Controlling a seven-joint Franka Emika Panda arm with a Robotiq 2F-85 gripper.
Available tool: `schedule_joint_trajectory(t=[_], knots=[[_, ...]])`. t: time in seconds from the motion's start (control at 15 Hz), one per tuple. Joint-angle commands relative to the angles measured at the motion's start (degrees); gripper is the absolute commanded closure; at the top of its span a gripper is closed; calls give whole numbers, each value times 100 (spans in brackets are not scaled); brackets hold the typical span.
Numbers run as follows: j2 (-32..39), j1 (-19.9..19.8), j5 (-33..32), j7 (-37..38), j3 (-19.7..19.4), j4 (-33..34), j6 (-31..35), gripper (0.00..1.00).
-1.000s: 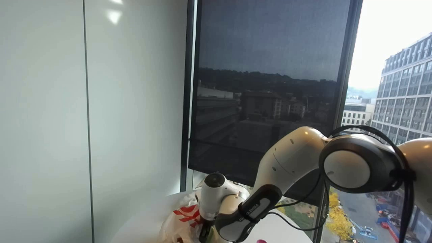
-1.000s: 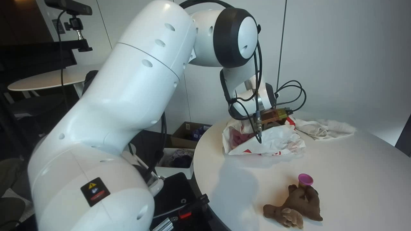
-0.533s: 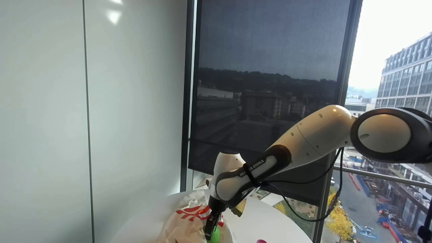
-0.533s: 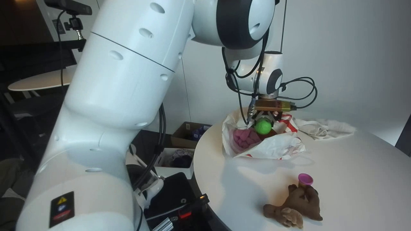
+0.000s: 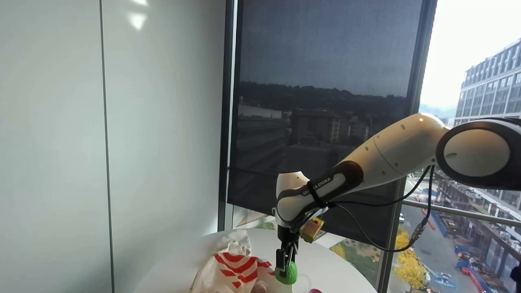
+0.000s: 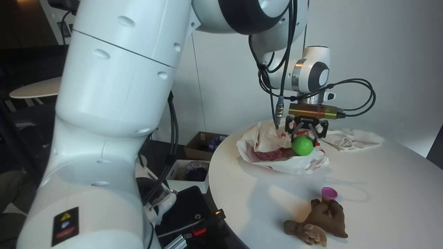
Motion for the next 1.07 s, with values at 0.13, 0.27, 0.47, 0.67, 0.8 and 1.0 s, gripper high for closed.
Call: schedule_joint_trajectory(t=[0.13, 0.27, 0.47, 0.67, 0.8, 1.0], knots=[[364, 136, -572, 800, -680, 72, 501, 44], [601, 190, -781, 1016, -853, 164, 682, 44], [1013, 277, -1131, 1163, -1063, 326, 1130, 44], [1363, 439, -1406, 1397, -1309, 551, 1310, 44], [1497, 547, -1550, 1534, -1451, 658, 1359, 5], [1460, 604, -1599, 1591, -1487, 618, 1426, 0]])
